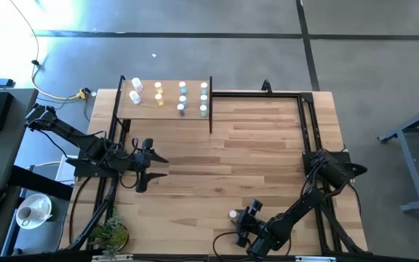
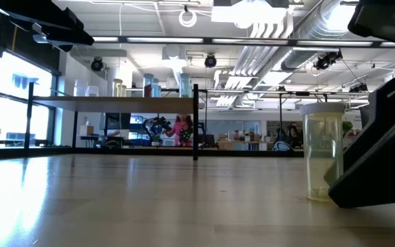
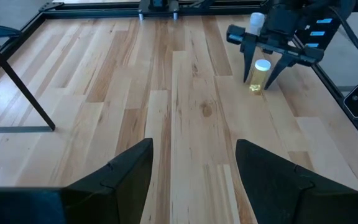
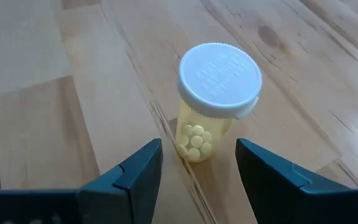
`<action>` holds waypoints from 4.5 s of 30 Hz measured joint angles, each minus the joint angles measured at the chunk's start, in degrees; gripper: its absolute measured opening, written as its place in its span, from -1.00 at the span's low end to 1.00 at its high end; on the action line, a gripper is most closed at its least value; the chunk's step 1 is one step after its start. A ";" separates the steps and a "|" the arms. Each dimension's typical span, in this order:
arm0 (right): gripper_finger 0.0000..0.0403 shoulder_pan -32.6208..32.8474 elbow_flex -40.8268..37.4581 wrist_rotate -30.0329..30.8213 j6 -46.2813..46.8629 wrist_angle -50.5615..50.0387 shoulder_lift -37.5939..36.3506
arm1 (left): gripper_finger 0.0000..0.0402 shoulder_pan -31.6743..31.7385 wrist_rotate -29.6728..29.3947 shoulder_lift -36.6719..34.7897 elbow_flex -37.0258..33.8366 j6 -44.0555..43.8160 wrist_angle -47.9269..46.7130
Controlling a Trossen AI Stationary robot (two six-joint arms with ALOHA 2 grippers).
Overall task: Pick and place medicine bottles onto shelf by color
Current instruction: Put the yellow pill bottle on the shelf aligned with the other yellow pill bottles
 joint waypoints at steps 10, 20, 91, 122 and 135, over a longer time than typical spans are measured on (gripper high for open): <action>-0.34 -0.68 0.02 0.43 -0.20 0.71 0.11 | 0.10 0.00 0.00 0.00 0.00 -0.02 0.02; -0.59 -1.45 0.03 -0.13 -0.20 0.99 0.11 | 0.10 0.00 0.00 0.00 0.00 0.00 0.02; -0.62 -29.45 0.04 -15.94 -40.73 33.65 -9.94 | 0.10 0.85 -11.64 32.87 -0.02 1.09 44.43; -0.62 -28.68 0.04 -16.13 -42.19 34.50 -9.94 | -0.54 3.16 -8.33 33.44 0.00 1.14 45.88; -0.43 -28.68 0.04 -16.08 -43.59 34.47 -9.94 | -0.59 3.17 -8.39 33.44 0.00 1.19 46.06</action>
